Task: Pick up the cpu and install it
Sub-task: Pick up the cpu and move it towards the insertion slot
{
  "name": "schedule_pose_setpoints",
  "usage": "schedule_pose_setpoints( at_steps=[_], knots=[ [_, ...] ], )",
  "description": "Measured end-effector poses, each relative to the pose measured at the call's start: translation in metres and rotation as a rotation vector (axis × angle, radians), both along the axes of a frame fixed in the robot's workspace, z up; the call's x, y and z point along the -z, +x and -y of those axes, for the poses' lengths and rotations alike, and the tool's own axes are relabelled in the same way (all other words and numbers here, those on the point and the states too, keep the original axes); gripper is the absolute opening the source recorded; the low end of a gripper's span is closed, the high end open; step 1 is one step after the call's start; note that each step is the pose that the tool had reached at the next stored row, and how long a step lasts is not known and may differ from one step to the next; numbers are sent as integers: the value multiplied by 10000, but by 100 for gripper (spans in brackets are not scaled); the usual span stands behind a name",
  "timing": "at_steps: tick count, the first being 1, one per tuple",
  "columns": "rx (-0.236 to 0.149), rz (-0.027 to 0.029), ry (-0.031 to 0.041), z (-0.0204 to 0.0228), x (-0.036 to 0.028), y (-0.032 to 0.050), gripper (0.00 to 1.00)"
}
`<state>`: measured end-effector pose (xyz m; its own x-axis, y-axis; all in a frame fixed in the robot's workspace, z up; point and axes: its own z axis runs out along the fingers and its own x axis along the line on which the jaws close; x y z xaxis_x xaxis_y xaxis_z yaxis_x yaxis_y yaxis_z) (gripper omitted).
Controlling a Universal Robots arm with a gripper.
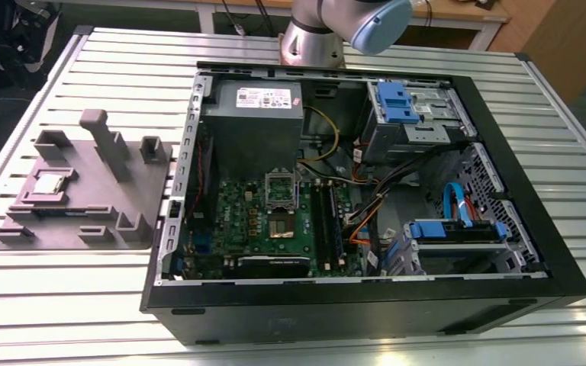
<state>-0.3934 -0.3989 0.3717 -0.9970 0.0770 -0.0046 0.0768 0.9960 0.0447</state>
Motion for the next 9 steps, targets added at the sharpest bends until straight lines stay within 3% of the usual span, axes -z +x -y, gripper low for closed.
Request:
schedule_pose_setpoints(
  at_steps=[9],
  knots=[
    [0, 0, 0, 0, 0, -2, 24]
  ],
)
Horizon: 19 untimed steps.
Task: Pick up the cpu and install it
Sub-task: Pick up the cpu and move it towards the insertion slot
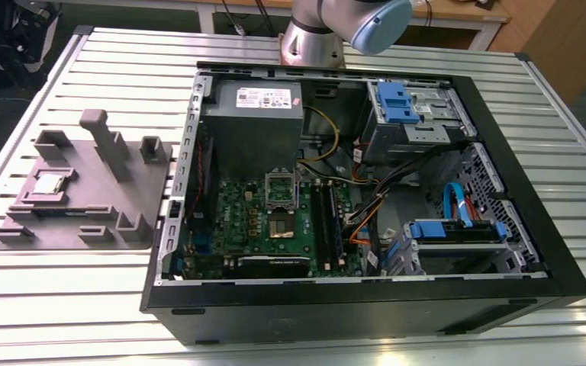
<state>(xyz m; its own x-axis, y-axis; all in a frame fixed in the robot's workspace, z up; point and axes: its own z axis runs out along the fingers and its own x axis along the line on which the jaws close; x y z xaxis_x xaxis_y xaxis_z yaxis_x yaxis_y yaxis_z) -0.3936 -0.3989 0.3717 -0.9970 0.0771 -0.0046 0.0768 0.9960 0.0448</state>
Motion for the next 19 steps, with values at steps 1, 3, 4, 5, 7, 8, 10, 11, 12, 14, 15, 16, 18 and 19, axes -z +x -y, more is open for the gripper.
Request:
schedule_pose_setpoints(
  at_steps=[1, 3, 4, 5, 7, 8, 10, 11, 12, 14, 15, 16, 18, 19],
  knots=[
    [0, 0, 0, 0, 0, 0, 24],
    [0, 0, 0, 0, 0, 0, 24],
    [0, 0, -1, 0, 0, 0, 24],
    [0, -1, -1, 0, 0, 0, 24],
    [0, 0, 0, 0, 0, 0, 24],
    [-1, 0, 0, 0, 0, 0, 30],
    [0, 0, 0, 0, 0, -1, 30],
    [0, 0, 0, 0, 0, -1, 37],
    [0, 0, 0, 0, 0, -1, 37],
    [0, 0, 0, 0, 0, -1, 37],
    [0, 0, 0, 0, 0, -1, 37],
    [0, 0, 0, 0, 0, -1, 37],
    [2, 0, 0, 0, 0, -14, 37],
    [1, 0, 0, 0, 1, -29, 37]
  ],
)
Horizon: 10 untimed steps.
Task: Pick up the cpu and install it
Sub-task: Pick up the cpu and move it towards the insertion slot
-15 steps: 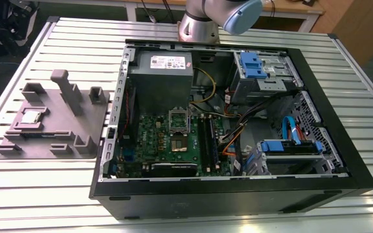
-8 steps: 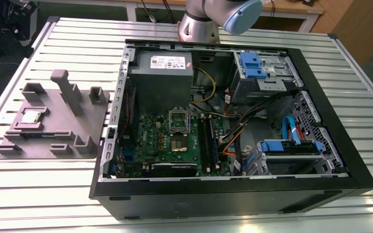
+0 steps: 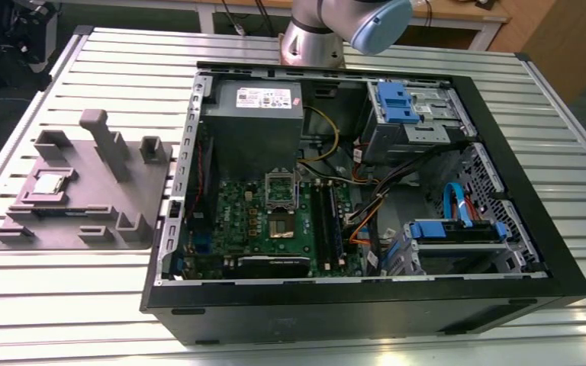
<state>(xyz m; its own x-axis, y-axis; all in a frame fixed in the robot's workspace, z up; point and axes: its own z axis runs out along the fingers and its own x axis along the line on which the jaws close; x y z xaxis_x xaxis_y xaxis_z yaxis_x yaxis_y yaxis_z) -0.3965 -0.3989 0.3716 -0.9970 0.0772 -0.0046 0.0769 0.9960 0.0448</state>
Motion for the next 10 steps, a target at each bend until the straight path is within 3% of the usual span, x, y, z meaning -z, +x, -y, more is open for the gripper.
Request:
schedule_pose_setpoints(
  at_steps=[6, 10],
  knots=[
    [0, 0, 0, 0, 5, -124, 37],
    [-3, 0, 0, 1, 6, -146, 37]
  ],
)
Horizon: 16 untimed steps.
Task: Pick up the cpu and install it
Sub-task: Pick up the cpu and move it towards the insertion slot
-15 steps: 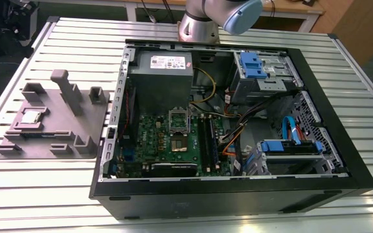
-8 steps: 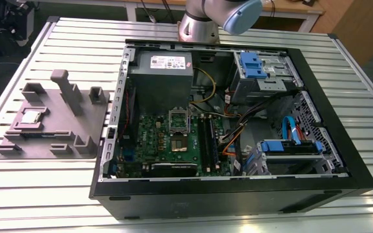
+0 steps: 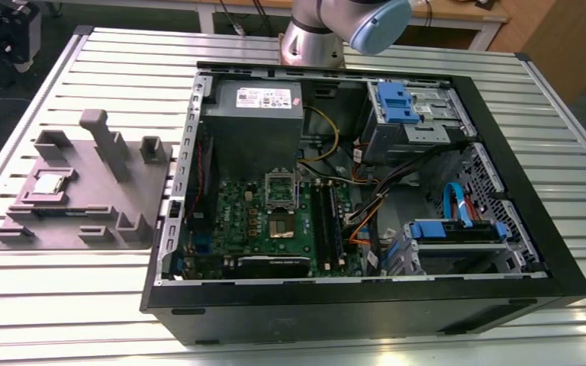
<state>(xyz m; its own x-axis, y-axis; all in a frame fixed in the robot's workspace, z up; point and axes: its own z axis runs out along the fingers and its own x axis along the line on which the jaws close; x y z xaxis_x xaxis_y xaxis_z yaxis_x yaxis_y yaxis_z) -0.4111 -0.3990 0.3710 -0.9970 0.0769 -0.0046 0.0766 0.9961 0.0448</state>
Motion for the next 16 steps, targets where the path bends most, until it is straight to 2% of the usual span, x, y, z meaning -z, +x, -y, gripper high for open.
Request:
schedule_pose_setpoints(
  at_steps=[7, 8, 9, 11, 12, 13, 14, 15, 16],
  knots=[
    [1, 0, 0, 0, 0, -2, 38],
    [1, 0, 0, 0, 0, -2, 44],
    [1, 0, 0, 0, 0, -2, 44],
    [1, 0, 0, 0, 0, -3, 55],
    [1, -1, 0, 0, 0, -3, 55],
    [1, 0, 0, 0, 0, -3, 61],
    [1, 0, 0, 0, 0, -3, 61],
    [-12, -1, -1, 0, 1, -3, 67],
    [-64, 1, 1, 0, 6, -3, 67]
  ],
)
